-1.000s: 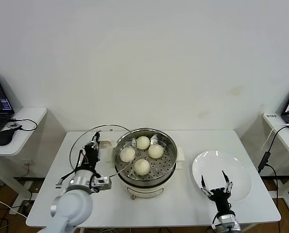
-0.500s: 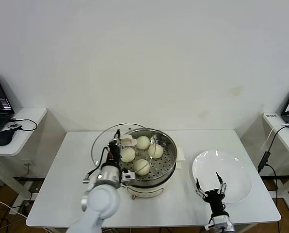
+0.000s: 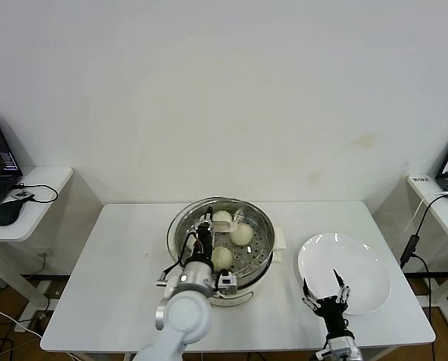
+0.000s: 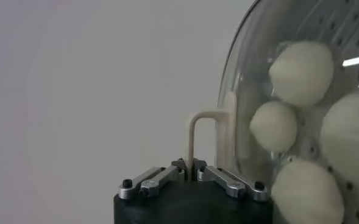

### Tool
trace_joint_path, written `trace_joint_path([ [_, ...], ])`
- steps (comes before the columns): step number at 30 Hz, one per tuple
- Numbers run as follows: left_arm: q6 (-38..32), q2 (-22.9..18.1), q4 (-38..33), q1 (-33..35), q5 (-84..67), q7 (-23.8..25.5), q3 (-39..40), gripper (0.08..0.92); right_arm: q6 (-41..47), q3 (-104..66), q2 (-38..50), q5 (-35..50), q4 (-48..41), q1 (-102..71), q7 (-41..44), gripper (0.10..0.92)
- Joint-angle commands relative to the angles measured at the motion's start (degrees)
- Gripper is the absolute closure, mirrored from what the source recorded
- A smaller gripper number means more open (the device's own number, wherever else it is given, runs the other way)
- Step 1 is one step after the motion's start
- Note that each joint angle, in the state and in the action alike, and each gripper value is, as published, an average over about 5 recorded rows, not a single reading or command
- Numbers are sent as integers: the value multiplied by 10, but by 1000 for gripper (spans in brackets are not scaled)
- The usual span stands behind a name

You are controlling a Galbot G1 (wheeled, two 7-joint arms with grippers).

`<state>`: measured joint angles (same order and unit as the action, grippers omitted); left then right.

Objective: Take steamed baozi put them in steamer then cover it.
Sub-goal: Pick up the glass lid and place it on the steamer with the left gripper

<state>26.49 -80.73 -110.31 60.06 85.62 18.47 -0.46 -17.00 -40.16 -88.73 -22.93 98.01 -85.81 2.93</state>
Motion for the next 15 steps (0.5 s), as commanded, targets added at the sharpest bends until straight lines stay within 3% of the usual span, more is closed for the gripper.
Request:
trace_joint_path([
  [1,-2,-16,17,-6,18,-1,16,861,-2,1,0,-3,-3,0,0,202],
  [15,-6,-21,42,-16,18,-8,18,861,-4,1,3,-3,-8,0,3,203],
])
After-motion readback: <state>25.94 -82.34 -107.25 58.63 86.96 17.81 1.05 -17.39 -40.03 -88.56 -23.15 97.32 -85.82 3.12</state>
